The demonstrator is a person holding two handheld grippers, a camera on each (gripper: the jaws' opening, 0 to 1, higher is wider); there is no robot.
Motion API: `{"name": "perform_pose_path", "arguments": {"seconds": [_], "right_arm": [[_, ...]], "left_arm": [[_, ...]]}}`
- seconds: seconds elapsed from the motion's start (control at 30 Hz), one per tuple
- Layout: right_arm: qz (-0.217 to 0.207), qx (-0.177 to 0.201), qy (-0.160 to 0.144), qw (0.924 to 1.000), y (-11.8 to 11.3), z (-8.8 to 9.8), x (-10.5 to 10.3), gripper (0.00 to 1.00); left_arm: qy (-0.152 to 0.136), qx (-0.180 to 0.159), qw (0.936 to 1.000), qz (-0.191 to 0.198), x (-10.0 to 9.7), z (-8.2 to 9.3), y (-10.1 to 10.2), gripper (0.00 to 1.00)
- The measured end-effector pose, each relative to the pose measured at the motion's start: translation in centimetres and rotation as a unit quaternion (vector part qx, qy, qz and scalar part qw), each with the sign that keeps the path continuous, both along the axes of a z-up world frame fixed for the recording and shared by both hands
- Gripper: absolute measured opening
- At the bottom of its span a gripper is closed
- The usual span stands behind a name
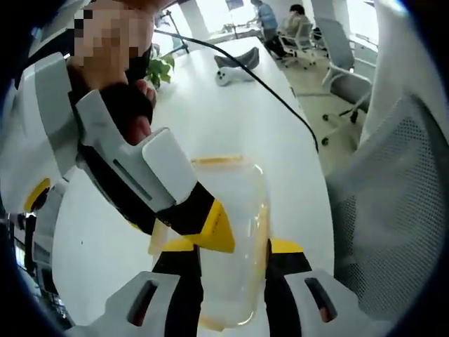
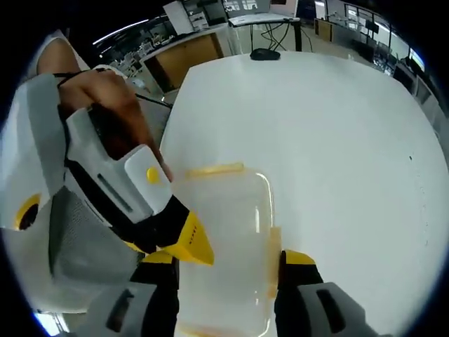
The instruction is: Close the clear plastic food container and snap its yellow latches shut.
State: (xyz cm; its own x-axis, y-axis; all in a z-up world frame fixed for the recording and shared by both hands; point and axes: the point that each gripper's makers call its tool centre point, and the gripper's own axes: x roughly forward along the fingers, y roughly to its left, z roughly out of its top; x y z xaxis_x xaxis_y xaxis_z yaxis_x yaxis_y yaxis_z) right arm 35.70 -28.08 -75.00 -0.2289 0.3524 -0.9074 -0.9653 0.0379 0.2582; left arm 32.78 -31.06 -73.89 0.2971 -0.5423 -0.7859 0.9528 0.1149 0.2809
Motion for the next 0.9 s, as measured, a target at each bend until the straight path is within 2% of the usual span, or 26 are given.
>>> {"name": "perform_pose_path", "arguments": {"seconds": [0.07, 0.2, 0.3, 0.33, 0.37, 0.43, 0.53, 0.7, 0.9], "right_arm": [[0.009, 0.0, -0.004, 0.9999, -0.1, 0.1, -0.1, 0.53], [0.01, -0.006, 0.007, 0.9999, 0.0, 0.0, -0.1, 0.52], [0.029, -0.033, 0.029, 0.9986, -0.3, -0.1, -0.2, 0.5], [0.041, -0.043, 0.032, 0.9977, -0.3, 0.0, -0.2, 0.49], [0.036, -0.051, 0.035, 0.9975, -0.5, 0.0, -0.3, 0.49], [0.035, -0.047, 0.032, 0.9978, -0.3, 0.0, -0.3, 0.5], [0.027, -0.031, 0.029, 0.9987, -0.5, 0.0, -0.2, 0.5], [0.029, -0.029, 0.023, 0.9989, -0.4, 0.1, -0.2, 0.51], [0.025, -0.012, 0.017, 0.9995, -0.4, 0.2, -0.2, 0.53]], "left_arm": [[-0.002, 0.005, 0.9999, -0.01, -0.5, 0.1, 0.0, 0.3], [0.001, 0.002, 0.9999, -0.011, -0.8, 0.1, 0.0, 0.3], [-0.003, 0.004, 0.9998, -0.017, -0.8, 0.2, 0.2, 0.3], [0.007, 0.002, 0.9999, -0.014, -1.0, 0.2, 0.0, 0.3], [0.005, 0.001, 0.9998, -0.018, -1.0, 0.2, 0.3, 0.3], [0.007, -0.008, 0.9998, -0.015, -1.1, 0.2, 0.4, 0.3], [0.004, -0.002, 0.9999, -0.016, -1.4, 0.2, 0.0, 0.31], [0.006, 0.002, 0.9999, -0.015, -1.2, 0.2, 0.2, 0.32], [-0.005, 0.005, 0.9995, -0.031, -1.3, 0.3, 0.3, 0.33]]}}
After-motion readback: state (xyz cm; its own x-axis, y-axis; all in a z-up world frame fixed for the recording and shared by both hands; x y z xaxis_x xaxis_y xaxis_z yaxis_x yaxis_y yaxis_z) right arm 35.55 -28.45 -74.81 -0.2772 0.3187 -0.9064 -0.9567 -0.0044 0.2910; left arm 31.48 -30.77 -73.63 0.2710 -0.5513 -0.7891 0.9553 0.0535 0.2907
